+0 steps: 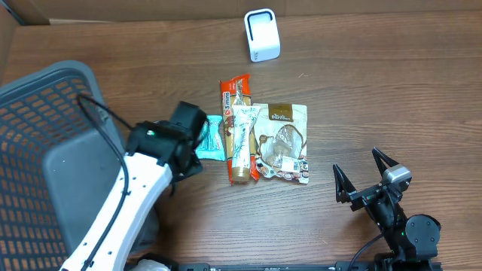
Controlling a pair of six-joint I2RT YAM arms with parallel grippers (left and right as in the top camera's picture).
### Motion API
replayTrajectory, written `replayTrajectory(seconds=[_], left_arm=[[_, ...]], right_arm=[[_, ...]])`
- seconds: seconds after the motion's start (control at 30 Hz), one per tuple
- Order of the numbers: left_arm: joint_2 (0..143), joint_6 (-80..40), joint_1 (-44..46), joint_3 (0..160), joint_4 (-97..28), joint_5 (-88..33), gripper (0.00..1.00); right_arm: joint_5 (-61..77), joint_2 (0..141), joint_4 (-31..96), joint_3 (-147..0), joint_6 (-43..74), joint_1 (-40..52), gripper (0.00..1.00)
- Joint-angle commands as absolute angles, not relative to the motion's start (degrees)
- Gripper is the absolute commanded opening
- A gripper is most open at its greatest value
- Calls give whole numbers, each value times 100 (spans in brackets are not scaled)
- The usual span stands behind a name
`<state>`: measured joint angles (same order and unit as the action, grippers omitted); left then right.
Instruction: Scan the item barcode
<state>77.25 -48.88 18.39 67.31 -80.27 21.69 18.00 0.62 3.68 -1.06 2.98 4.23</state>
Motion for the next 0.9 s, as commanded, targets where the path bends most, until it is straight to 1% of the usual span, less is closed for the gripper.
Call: replayTrajectory(seconds=[0.0, 0.1, 0.2, 0.43, 0.5, 0.57, 0.87], left_arm=[[7671, -4460, 1184, 6648, -7964, 2349, 100], [7671, -3892, 587, 6589, -7636, 2351, 100], [7671, -3481, 233, 6477, -7279, 2353, 100], [7671, -3072, -502, 6141, -6521, 2333, 100], [7671, -2897, -578, 6141, -6342, 2268, 100], [7669, -2292, -517, 6263, -5887, 1975, 100], [7419, -2053, -276, 7566, -5964, 976, 100]], right_arm=[[1802, 19, 333, -47, 325, 460, 100], [1802, 16, 333, -47, 325, 460, 100], [1802, 19, 333, -47, 325, 460, 100], [1802, 19, 333, -47, 325, 460, 100], [1802, 19, 333, -47, 325, 460, 100], [1802, 19, 333, -47, 325, 460, 100], [1802, 16, 333, -47, 325, 460, 100]])
